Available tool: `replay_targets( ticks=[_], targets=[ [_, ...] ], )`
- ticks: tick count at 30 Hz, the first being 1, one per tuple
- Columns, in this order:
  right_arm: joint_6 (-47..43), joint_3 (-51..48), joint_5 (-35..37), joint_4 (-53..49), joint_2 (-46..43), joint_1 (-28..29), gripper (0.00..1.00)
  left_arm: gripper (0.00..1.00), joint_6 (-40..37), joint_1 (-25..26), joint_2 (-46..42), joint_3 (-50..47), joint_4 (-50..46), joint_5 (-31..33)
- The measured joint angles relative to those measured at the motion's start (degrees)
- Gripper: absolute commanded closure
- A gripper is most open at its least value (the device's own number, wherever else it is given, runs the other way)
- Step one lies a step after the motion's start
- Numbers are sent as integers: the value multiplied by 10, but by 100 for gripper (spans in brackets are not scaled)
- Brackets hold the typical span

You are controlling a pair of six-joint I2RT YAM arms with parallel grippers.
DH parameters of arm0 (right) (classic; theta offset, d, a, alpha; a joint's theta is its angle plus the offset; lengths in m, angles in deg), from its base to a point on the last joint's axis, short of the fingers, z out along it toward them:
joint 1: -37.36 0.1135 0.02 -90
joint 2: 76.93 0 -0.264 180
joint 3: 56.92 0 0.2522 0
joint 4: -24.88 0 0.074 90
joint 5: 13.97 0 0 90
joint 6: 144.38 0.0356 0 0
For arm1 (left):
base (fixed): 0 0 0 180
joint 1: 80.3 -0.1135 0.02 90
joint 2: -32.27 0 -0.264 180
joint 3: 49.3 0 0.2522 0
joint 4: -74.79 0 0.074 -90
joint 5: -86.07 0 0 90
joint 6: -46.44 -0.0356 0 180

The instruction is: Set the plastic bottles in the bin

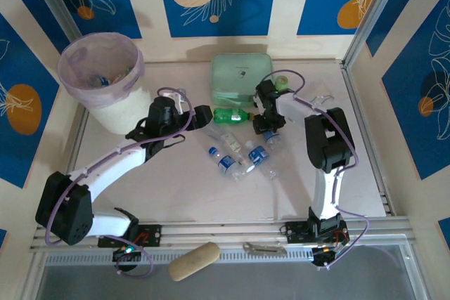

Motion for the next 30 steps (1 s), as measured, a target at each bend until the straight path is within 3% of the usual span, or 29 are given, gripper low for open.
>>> replay_targets(
  ticks=[8,16,23,30],
  targets=[
    [58,-17,-34,11,-129,-25,49,0,-15,21,26,12,0,-26],
    [224,-103,-127,120,-285,-25,52,0,-28,99,77,30,27,-56],
    [351,-165,-183,228,-308,7,53,0,-30,148,108,55,57,-73],
    [405,-165,-217,276,-308,48,53,4,-30,155,144,86,79,-91]
  ],
)
